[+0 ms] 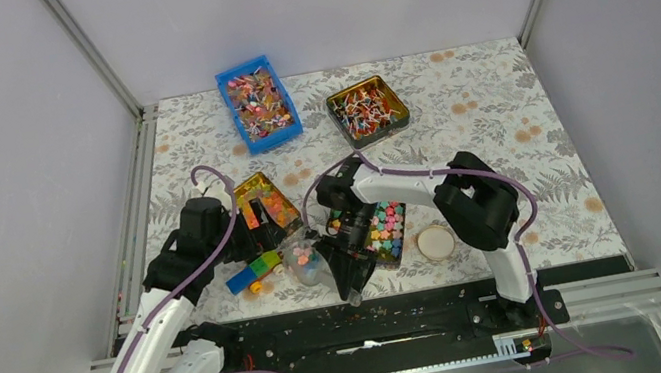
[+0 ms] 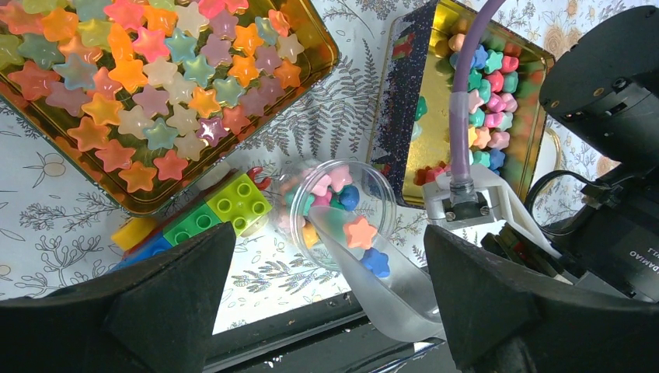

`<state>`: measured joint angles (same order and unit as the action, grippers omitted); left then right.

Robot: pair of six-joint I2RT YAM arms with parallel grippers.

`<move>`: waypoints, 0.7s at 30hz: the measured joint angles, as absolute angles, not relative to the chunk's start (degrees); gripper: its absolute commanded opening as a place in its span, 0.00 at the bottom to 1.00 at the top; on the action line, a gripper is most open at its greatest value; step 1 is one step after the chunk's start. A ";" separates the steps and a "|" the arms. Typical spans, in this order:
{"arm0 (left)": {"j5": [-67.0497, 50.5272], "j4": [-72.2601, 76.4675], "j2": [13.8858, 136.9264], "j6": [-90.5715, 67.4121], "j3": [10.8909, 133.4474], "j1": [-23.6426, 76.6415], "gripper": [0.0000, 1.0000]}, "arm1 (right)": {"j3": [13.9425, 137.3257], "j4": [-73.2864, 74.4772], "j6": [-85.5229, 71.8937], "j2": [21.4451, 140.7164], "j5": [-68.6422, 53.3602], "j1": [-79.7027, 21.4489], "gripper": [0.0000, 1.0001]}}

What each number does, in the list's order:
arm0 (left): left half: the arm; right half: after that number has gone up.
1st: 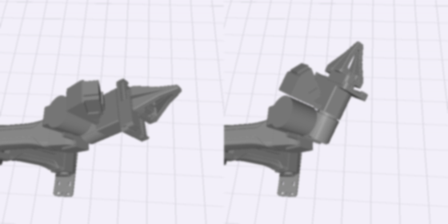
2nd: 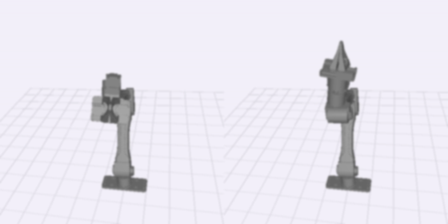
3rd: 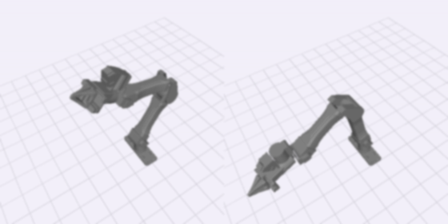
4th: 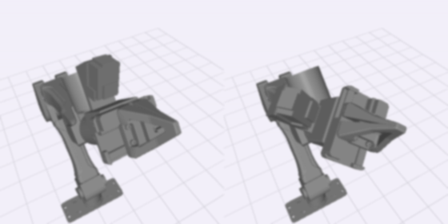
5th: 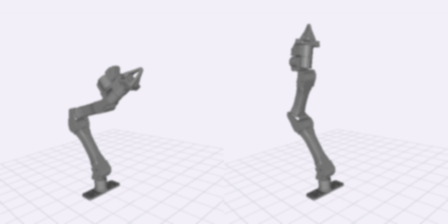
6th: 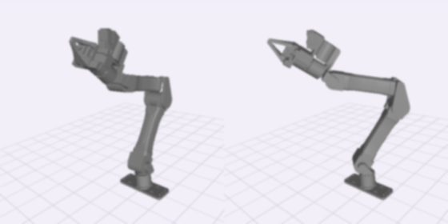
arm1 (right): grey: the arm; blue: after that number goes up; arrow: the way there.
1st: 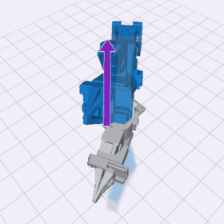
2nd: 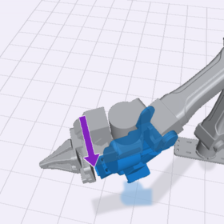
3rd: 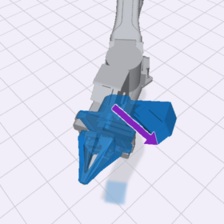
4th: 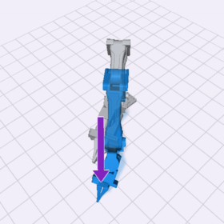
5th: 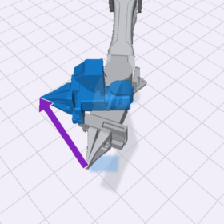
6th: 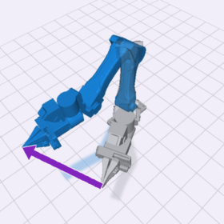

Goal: Pack the candies
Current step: Place the fake candies in the packing bottle.

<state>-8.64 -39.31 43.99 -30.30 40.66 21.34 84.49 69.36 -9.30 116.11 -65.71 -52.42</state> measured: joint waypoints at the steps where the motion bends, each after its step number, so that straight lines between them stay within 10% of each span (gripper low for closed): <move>1: -8.64 -39.31 44.01 -30.30 40.66 21.34 0.96 | 84.12 68.93 -9.61 115.87 -66.04 -52.42 0.00; 21: -8.86 -39.07 44.45 -30.50 40.66 21.34 0.96 | 81.76 62.19 -18.28 113.84 -67.46 -52.40 0.00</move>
